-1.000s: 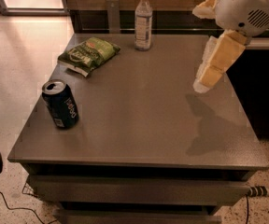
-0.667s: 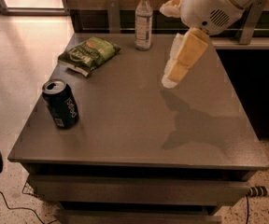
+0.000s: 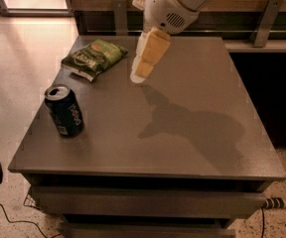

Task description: Pick green jalapeno chip bag

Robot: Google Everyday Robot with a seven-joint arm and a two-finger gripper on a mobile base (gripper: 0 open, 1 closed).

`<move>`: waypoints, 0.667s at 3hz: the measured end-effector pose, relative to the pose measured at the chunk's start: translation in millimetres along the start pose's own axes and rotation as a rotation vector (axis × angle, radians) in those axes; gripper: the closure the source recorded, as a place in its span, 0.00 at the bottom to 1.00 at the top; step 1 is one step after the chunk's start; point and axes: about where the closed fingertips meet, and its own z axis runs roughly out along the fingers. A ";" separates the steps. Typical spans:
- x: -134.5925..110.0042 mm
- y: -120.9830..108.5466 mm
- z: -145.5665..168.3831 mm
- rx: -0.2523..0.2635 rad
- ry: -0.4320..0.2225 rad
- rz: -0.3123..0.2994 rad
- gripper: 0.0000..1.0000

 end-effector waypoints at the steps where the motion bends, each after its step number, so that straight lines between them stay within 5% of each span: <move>1: 1.5 -2.5 3.8 0.001 -0.001 0.004 0.00; 2: 9.7 -15.7 24.6 0.003 -0.006 0.024 0.00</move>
Offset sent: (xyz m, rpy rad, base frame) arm 0.0491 0.0072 -0.0329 0.0294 0.0208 -0.0406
